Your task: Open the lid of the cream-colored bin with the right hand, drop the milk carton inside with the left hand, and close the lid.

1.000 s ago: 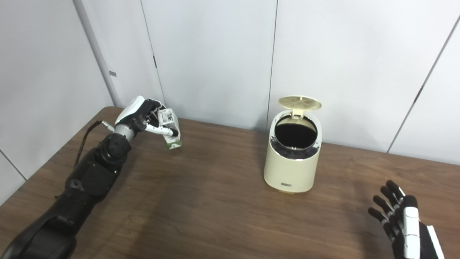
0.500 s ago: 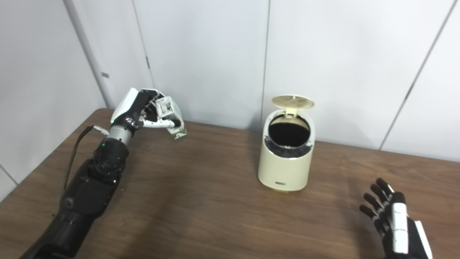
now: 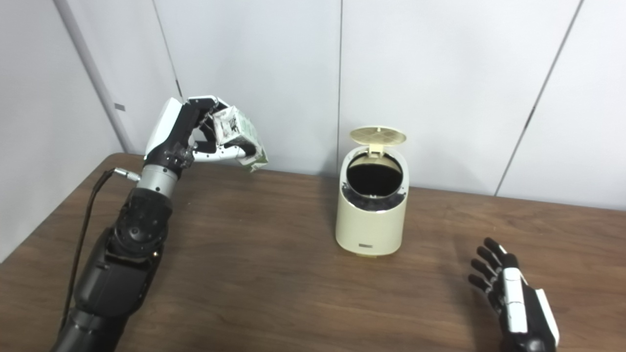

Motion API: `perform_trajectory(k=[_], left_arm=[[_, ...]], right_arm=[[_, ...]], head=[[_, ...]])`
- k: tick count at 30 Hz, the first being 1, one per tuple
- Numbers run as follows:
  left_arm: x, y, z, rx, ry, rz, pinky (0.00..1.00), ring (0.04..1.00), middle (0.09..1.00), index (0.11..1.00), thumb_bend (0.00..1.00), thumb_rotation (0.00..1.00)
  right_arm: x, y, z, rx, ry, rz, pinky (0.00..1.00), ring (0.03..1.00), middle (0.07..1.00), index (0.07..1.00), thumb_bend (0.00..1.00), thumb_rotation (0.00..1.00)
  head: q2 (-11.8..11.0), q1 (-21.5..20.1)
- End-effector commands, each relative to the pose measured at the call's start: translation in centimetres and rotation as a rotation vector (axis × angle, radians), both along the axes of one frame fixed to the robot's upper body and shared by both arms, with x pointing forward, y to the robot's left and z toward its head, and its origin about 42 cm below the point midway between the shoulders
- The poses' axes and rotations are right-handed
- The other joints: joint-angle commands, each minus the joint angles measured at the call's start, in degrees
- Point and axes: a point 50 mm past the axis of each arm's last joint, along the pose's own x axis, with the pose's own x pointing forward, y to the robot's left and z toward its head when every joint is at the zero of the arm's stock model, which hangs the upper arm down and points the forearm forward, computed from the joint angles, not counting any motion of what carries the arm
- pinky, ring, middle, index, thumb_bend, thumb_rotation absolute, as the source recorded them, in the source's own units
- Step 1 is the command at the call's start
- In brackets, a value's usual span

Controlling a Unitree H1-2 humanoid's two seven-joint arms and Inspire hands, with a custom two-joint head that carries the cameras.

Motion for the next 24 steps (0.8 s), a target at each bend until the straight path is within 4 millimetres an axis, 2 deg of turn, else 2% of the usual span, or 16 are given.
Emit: perform_trajectory(k=[1, 9, 19, 24], left_arm=[[-0.3, -0.7, 3.9, 0.037, -0.153, -0.029, 0.35, 0.404, 0.481, 0.500, 0.50, 0.00], [-1.0, -3.3, 5.6, 0.062, -0.192, -0.081, 0.37, 0.424, 0.486, 0.491, 0.50, 0.00], [-0.3, -6.1, 5.0, 0.060, -0.212, -0.181, 0.32, 0.392, 0.481, 0.504, 0.50, 0.00], [0.1, -7.5, 4.5, 0.071, -0.207, -0.238, 0.34, 0.399, 0.478, 0.507, 0.50, 0.00]], right_arm=[[0.5, 0.6, 1.6, 0.007, -0.092, 0.006, 0.81, 0.863, 0.889, 0.875, 0.58, 1.00], [0.4, 1.4, 1.2, 0.010, -0.092, 0.013, 0.82, 0.878, 0.901, 0.884, 0.59, 1.00], [0.2, 2.9, 1.2, 0.024, -0.102, 0.027, 0.85, 0.892, 0.907, 0.898, 0.58, 1.00], [0.2, 3.6, 1.3, 0.026, -0.106, 0.028, 0.84, 0.879, 0.902, 0.898, 0.57, 1.00]], head=[[-0.02, -0.87], [-0.48, -3.97], [-0.91, -8.15], [-1.34, -9.11]])
